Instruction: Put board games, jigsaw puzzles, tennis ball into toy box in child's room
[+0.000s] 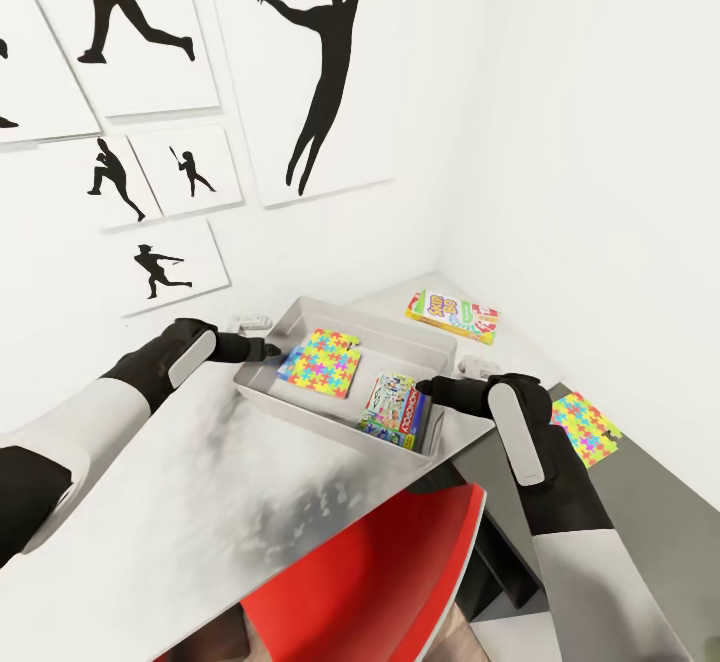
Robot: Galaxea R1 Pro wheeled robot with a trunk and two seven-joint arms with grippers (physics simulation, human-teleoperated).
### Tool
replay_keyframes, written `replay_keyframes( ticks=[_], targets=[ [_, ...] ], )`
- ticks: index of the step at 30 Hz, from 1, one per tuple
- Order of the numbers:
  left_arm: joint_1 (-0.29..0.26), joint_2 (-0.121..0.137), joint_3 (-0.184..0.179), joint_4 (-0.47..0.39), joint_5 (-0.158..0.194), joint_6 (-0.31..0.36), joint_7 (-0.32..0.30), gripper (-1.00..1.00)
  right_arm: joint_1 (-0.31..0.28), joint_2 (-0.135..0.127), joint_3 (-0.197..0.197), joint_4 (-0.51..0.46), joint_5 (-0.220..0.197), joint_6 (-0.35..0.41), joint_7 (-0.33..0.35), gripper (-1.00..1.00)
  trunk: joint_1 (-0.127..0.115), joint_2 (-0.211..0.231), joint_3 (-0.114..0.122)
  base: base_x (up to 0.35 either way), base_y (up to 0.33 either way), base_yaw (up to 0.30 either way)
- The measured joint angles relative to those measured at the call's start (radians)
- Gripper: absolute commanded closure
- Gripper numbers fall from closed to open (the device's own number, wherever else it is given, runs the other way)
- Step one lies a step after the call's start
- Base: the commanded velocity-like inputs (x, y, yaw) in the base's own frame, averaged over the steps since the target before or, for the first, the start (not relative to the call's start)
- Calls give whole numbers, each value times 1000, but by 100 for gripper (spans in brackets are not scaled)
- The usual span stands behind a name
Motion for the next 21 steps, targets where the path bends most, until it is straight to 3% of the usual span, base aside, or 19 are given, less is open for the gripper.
replay_keyframes(
  ticks=[21],
  targets=[
    [1,0,-1,5,0,-4,0,-100,-1,0,-1,3,-1,0,2,-100,0,0,0,0,0,0]
  ],
)
